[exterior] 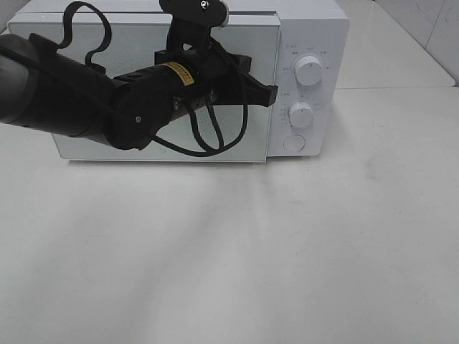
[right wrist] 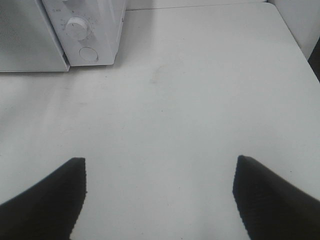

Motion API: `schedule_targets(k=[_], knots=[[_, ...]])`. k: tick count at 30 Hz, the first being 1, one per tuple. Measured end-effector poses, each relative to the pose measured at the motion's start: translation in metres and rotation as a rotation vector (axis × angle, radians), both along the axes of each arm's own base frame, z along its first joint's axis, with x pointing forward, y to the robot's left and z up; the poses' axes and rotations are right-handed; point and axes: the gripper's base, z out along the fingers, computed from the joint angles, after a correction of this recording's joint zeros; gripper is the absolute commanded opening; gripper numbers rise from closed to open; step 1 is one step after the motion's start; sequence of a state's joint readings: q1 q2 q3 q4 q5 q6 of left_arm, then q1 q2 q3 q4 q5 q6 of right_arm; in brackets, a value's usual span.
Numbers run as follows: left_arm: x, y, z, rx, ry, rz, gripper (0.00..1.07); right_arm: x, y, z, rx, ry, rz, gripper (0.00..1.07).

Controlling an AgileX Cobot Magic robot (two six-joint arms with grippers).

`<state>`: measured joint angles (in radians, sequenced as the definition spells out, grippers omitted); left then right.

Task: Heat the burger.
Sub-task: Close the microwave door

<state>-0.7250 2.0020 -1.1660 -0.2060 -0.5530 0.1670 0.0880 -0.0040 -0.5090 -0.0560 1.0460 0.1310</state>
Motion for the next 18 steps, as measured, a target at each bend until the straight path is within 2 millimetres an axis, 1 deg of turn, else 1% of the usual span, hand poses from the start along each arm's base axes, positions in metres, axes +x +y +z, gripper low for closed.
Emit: schedule_targets(k=[5,6,7,10,15,18], knots=[[0.008,-0.006,0.000,0.019,0.004,-0.010,0.00,0.000,0.000,0.000,0.000,0.000,0.000,0.75],[0.014,-0.008,0.001,0.019,-0.002,-0.005,0.00,0.000,0.000,0.000,0.000,0.000,0.000,0.75],[0.015,-0.010,0.002,0.021,-0.006,-0.008,0.00,0.000,0.000,0.000,0.000,0.000,0.000,0.75],[0.016,-0.014,0.005,0.028,-0.014,-0.019,0.00,0.000,0.000,0.000,0.000,0.000,0.000,0.75],[0.015,-0.015,0.005,0.032,0.001,-0.020,0.00,0.000,0.000,0.000,0.000,0.000,0.000,0.75],[0.014,-0.014,0.009,0.032,0.025,-0.018,0.00,0.000,0.000,0.000,0.000,0.000,0.000,0.75]])
